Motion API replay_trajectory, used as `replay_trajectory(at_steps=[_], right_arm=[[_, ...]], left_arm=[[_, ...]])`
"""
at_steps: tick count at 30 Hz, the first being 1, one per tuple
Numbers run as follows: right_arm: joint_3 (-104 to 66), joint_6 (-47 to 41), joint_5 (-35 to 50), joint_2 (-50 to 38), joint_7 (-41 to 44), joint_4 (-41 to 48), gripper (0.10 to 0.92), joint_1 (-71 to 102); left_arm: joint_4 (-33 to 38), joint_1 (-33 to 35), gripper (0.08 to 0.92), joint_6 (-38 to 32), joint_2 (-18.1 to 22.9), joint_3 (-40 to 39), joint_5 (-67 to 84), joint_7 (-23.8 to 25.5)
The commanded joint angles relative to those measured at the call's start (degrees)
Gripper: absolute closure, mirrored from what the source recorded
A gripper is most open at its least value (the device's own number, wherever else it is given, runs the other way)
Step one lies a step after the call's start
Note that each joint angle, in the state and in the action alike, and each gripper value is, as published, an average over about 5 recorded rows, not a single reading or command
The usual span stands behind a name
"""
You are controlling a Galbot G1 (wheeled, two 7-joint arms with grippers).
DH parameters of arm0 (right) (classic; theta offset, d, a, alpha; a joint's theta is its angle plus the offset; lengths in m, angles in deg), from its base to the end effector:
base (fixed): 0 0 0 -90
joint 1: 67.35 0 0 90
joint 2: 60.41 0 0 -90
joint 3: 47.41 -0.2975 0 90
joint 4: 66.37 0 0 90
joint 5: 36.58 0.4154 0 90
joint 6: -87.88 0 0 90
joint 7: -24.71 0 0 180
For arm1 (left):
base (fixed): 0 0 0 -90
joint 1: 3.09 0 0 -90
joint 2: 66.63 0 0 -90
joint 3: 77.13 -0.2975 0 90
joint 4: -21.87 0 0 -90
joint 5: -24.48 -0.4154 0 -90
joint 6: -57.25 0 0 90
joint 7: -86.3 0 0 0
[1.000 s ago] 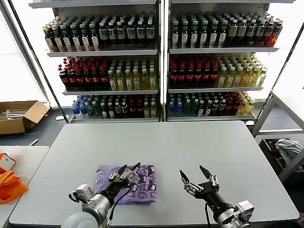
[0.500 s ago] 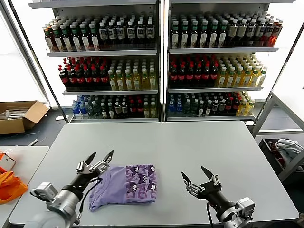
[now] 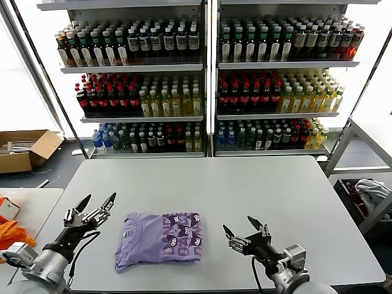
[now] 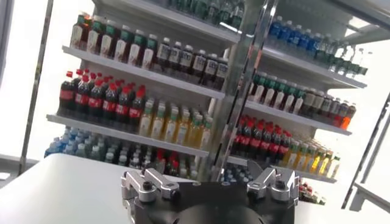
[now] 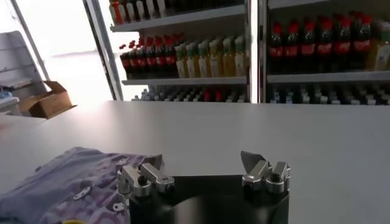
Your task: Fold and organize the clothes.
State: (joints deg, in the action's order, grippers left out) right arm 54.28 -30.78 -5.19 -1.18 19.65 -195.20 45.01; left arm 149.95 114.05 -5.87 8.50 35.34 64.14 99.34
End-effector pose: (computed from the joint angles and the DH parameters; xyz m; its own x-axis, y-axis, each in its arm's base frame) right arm 0.2682 0.0374 -0.1810 -0.8342 -0.4136 0.3646 -0.4009 0.9090 0.1140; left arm 0.2653 0.1314 -0.1448 -0.9715 0.2072 0.1152 0.1647 0.9394 -0.3007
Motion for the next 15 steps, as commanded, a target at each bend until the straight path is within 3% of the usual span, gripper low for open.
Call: replay_trajectory(at_steps=[1, 15], right_arm=[[10.29, -4.41, 1.16, -1.58, -4.21, 4.58, 0.203, -11.92], [15.70, -3.23, 4.49, 5.05, -7.83, 8.04, 0.203, -12.16]], left_arm=[[0.44, 0.55, 0.177, -0.09, 0.89, 3.36, -1.00, 2.00], [3.39, 1.87, 0.177, -0.09, 1.86, -0.52, -3.62, 2.52]])
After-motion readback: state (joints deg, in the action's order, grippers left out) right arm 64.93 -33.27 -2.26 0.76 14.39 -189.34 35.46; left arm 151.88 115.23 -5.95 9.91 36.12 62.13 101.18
